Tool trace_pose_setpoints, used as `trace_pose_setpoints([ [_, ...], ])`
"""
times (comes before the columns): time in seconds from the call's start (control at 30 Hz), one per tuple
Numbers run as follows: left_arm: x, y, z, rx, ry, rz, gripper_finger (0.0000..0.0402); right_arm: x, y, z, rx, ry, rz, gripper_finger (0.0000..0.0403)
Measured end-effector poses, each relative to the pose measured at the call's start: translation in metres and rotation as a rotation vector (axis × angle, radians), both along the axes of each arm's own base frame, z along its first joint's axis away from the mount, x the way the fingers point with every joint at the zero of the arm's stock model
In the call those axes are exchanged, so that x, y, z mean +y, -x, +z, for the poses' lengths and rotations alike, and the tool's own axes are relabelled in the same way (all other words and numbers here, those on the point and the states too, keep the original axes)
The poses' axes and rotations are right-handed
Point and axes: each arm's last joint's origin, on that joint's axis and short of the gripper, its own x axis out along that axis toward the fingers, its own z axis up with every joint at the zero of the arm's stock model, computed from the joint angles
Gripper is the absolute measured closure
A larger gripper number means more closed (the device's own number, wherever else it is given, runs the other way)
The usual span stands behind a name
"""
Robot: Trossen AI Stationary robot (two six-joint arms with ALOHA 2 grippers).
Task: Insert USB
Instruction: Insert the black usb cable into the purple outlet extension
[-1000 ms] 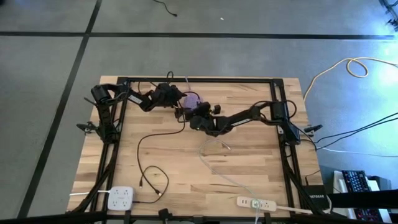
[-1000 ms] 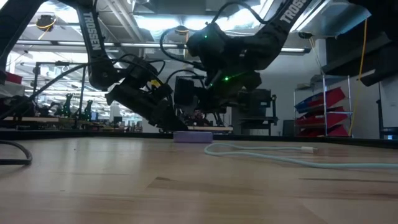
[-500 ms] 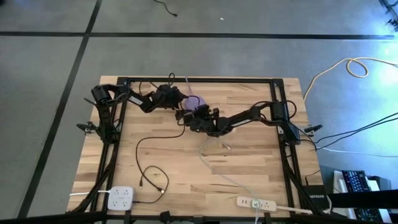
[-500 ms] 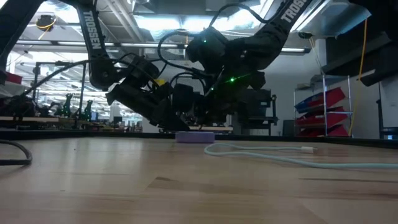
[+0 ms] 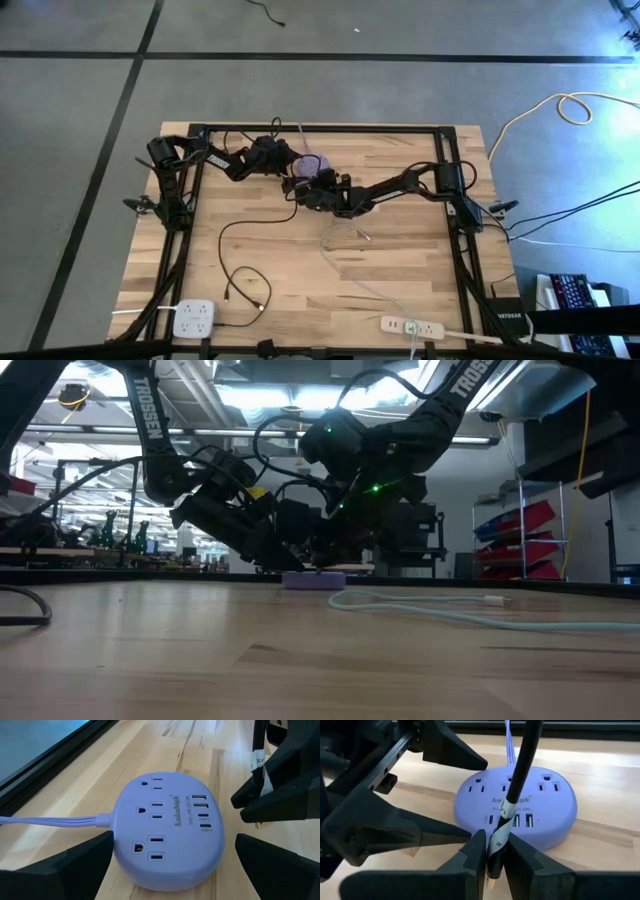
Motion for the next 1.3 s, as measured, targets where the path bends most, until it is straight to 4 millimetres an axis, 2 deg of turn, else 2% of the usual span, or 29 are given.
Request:
trace_pose_setpoints([
  [0.5,0.000,0.000,0.000,-0.002,0.005,0.002,0.0002,0.001,0.002,-0.003,0.041,-0.046,0.044,0.0361],
  [0.6,0.000,0.000,0.000,-0.002,0.005,0.002,0.0002,0.001,0.001,-0.003,0.034,-0.048,0.047,0.0379],
  [0.67,0.000,0.000,0.000,-0.002,0.006,0.003,0.0002,0.002,0.001,0.001,0.026,-0.056,0.058,0.0392],
  [0.8,0.000,0.000,0.000,-0.002,0.006,0.002,0.0002,0.001,0.000,0.016,-0.018,-0.047,0.073,0.0382],
  [0.9,0.000,0.000,0.000,-0.003,0.007,0.003,0.0002,0.000,0.001,0.028,-0.025,-0.023,0.092,0.0390],
  [1.0,0.000,0.000,0.000,-0.003,0.007,0.003,0.0002,-0.006,0.001,0.031,-0.009,-0.001,0.090,0.0395],
  [1.17,0.000,0.000,0.000,-0.002,0.007,0.003,0.0002,-0.030,0.001,0.030,-0.027,0.002,0.073,0.0397],
  [1.3,0.000,0.000,0.000,-0.002,0.007,0.003,0.0002,-0.040,0.006,0.024,-0.163,-0.001,0.136,0.0397],
])
